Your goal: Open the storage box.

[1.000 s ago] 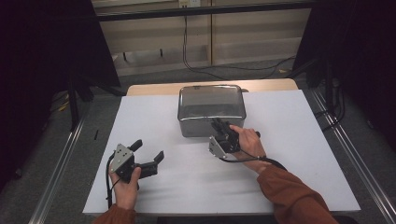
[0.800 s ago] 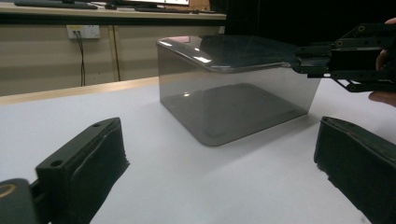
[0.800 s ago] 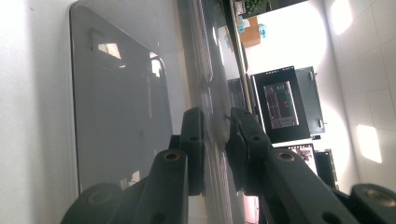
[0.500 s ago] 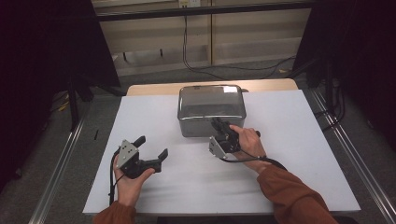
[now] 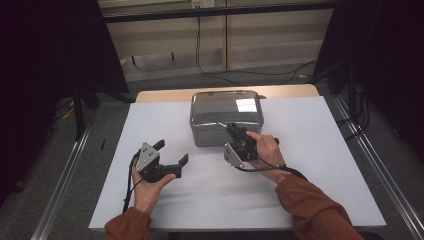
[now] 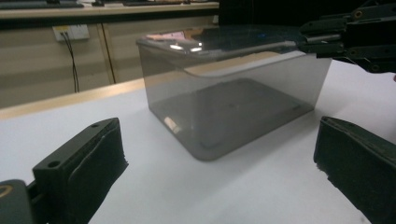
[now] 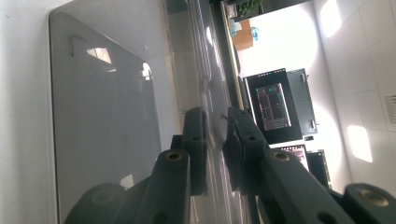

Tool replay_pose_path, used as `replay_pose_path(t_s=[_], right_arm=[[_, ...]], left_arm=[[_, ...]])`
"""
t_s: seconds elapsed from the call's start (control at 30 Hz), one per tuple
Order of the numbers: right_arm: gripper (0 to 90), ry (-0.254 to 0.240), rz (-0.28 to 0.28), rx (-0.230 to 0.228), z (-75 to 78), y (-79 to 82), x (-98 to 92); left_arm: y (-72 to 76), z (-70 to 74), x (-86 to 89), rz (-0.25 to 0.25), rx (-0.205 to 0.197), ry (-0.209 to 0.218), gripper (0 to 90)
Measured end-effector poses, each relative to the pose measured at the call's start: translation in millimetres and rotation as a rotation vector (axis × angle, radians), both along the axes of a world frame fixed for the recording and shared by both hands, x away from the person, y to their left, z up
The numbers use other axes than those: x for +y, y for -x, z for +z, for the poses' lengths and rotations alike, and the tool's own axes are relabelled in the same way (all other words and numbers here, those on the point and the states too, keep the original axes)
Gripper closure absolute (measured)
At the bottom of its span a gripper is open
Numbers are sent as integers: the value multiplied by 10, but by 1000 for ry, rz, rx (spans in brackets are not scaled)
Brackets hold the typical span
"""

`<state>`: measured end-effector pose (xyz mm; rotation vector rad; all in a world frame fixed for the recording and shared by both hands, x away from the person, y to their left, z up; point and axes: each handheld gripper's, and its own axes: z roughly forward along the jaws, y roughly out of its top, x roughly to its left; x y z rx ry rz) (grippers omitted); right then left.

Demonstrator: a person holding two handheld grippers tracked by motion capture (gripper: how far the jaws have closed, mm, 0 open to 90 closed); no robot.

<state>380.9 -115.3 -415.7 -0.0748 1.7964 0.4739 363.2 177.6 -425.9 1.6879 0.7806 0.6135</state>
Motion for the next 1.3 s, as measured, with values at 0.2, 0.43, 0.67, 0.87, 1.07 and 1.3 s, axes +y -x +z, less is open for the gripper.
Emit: replay_pose_path(t_s=[0.2, 0.43, 0.67, 0.87, 1.07, 1.3], right_arm=[[781, -11, -5, 3, 19, 3, -4], [779, -33, 2, 8, 59, -10, -21], [780, -45, 6, 8, 123, -27, -20], [783, -63, 3, 3, 186, -43, -24], [785, -71, 6, 0, 235, -59, -30], [791, -81, 4, -11, 313, -86, -26]], left_arm=[[-85, 58, -63, -18, -26, 2, 17], [-205, 62, -131, -29, -7, 12, 28], [-306, 91, -204, -29, 5, 13, 37], [-428, 110, -262, -28, -13, 10, 43], [-558, 146, -287, -9, -47, -16, 46], [-722, 144, -371, -22, -76, -8, 58]])
